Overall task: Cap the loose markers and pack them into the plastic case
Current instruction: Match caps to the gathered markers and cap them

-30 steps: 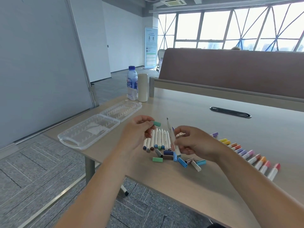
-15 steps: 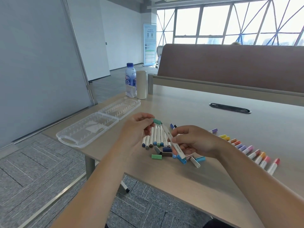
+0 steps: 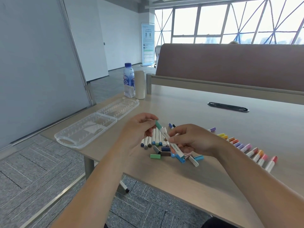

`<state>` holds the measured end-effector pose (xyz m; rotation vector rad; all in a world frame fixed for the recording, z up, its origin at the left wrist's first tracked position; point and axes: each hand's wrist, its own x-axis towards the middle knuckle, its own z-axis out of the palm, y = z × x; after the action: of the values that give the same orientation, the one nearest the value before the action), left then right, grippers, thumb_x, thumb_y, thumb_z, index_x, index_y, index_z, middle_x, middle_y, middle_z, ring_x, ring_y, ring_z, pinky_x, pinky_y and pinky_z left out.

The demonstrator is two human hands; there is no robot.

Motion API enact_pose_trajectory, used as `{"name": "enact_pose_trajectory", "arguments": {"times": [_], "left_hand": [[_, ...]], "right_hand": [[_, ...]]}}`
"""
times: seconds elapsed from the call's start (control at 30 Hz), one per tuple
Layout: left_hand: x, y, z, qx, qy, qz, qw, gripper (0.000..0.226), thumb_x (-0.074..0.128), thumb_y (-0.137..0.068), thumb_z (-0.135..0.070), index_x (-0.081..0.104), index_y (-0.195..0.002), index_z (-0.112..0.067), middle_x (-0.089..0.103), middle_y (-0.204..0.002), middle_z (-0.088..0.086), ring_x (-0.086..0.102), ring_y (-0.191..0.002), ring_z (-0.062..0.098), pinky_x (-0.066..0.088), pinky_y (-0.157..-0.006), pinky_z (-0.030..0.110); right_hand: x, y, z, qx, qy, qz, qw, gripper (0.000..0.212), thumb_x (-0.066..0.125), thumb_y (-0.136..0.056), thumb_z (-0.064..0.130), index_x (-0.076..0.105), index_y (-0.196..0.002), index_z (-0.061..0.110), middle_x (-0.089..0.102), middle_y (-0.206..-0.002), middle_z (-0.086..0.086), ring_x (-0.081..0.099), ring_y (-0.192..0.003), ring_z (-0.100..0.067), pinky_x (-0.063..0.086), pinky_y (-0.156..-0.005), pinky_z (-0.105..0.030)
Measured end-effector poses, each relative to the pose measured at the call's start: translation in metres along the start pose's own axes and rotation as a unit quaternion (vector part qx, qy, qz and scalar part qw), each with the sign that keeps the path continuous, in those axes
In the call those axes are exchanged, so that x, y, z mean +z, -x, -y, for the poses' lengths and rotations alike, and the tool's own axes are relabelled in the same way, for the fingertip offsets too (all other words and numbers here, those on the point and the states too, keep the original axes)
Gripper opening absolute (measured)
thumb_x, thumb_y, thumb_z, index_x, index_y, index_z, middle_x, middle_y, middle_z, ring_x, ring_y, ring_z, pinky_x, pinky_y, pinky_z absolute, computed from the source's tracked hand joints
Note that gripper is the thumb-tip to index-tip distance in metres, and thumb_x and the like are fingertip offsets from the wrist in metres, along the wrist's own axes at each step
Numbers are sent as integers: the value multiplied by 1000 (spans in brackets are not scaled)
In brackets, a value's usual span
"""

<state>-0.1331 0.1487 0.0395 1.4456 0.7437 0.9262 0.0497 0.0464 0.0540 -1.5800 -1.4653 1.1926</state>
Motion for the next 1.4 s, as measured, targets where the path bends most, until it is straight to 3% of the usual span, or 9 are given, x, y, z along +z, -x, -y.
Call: {"name": "enact_pose_trajectory", "arguments": {"times": [0.17, 0.27, 0.33, 0.47, 0.7, 0.93, 1.17, 1.3, 1.4], "left_hand": [[7, 4, 2, 0, 81, -5, 997, 20, 53, -97, 2, 70, -92, -9, 68, -75, 6, 62, -64, 14, 55, -63, 27], [11, 6, 3, -7, 129, -4, 992, 17, 52, -97, 1, 67, -98, -8, 72, -76, 7, 70, -72, 19, 59, -71, 29], [12, 6, 3, -9, 144, -18, 989, 14, 53, -97, 0, 61, -107, -7, 74, -79, 9, 71, -74, 21, 58, -69, 28], [10, 5, 3, -3, 172, -42, 984, 5, 57, -95, 2, 57, -93, -3, 74, -81, 16, 71, -73, 28, 60, -67, 30], [10, 5, 2, -1, 160, -54, 986, 5, 60, -92, 3, 61, -93, -2, 69, -91, 23, 72, -75, 27, 59, -67, 30], [11, 4, 0, 11, 116, -50, 992, 6, 62, -91, 3, 58, -92, -2, 68, -85, 15, 72, -70, 22, 59, -65, 27], [15, 6, -1, 15, 100, -66, 993, 5, 62, -92, 1, 59, -91, -3, 71, -85, 16, 73, -75, 26, 62, -72, 31], [18, 4, -5, 21, 96, -74, 992, 5, 61, -92, 2, 61, -95, -1, 71, -86, 16, 72, -81, 28, 61, -75, 31], [21, 5, -6, 26, 94, -65, 993, 9, 61, -92, 3, 65, -94, -5, 70, -86, 13, 72, -84, 27, 60, -74, 29]], "right_hand": [[7, -3, 4, -11, 2, -25, 1000, 16, 68, -92, 21, 75, -100, 9, 70, -77, -11, 47, -54, -13, 42, -52, -21], [11, -6, 6, -6, 9, -58, 998, 17, 72, -88, 24, 75, -97, 10, 70, -91, -21, 60, -70, -22, 50, -66, -30], [13, -8, 6, -5, 4, -65, 998, 23, 73, -87, 24, 72, -100, 5, 69, -89, -19, 62, -70, -19, 51, -63, -27], [15, -9, 5, -11, 9, -86, 996, 28, 73, -88, 28, 72, -101, 3, 69, -86, -13, 62, -66, -10, 52, -61, -24], [15, -6, 7, -21, 64, -110, 992, 24, 68, -90, 36, 75, -94, 14, 73, -91, -9, 62, -74, -16, 52, -67, -30], [12, -4, 9, -40, 142, -142, 979, 19, 67, -92, 35, 77, -88, 20, 70, -77, 7, 56, -65, -5, 43, -62, -20], [10, -4, 10, -50, 145, -157, 976, 19, 68, -91, 34, 75, -80, 20, 69, -74, 5, 52, -59, -4, 42, -53, -18], [5, -4, 10, -54, 136, -162, 976, 20, 71, -88, 36, 74, -81, 19, 72, -82, -5, 59, -73, -19, 50, -67, -32], [0, -2, 11, -46, 158, -154, 974, 18, 72, -87, 38, 72, -88, 20, 73, -83, 1, 65, -80, -22, 55, -77, -38]]}}
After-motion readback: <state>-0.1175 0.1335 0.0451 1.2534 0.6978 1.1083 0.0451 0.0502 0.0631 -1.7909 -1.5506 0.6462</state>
